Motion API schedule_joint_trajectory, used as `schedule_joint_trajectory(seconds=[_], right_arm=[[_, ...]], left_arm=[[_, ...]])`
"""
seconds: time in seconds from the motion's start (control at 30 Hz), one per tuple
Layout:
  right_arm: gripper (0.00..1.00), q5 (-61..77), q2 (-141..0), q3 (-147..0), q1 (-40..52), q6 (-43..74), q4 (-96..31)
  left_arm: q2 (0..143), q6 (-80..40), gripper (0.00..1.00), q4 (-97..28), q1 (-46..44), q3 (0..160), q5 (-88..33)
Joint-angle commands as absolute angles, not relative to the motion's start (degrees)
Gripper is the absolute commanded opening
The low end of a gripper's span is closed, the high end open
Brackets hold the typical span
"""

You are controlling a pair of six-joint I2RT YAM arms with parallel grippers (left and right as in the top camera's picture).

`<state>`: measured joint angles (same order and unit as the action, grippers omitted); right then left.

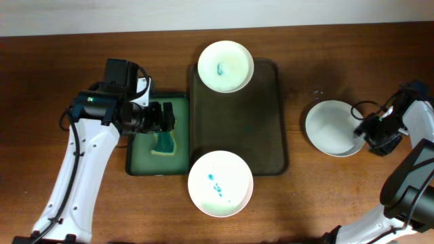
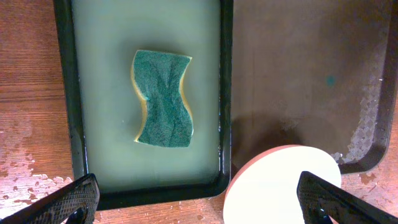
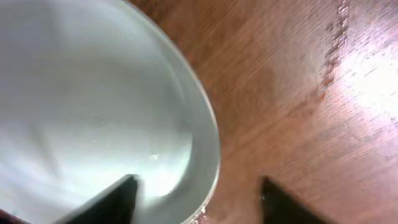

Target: Clean dirty plates on tray and stack at the side

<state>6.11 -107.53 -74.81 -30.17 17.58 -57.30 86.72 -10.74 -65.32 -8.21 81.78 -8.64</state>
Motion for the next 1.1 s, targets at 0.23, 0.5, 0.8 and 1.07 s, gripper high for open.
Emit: schedule_joint_trajectory(seconds=[0.23, 0.5, 0.8, 1.07], right_arm=[[0.61, 18.9, -91.5, -70.6, 16.9, -4.1, -64.2], [0.29, 10.5, -93.1, -53.6, 31.5, -0.8, -40.8], [0.04, 10.0, -93.4, -58.8, 16.8, 2.2, -31.2], [0.04, 7.3, -99.0, -58.8, 13.2, 24.6, -30.1]], left_arm=[[86.3, -10.8, 1.00, -65.3, -8.0, 82.4, -9.2], [86.3, -10.8, 0.99, -65.3, -8.0, 82.4, -9.2], [86.3, -10.8, 0.99, -65.3, -8.0, 82.4, -9.2], [86.5, -10.8, 0.99, -64.8, -8.0, 82.4, -8.5]])
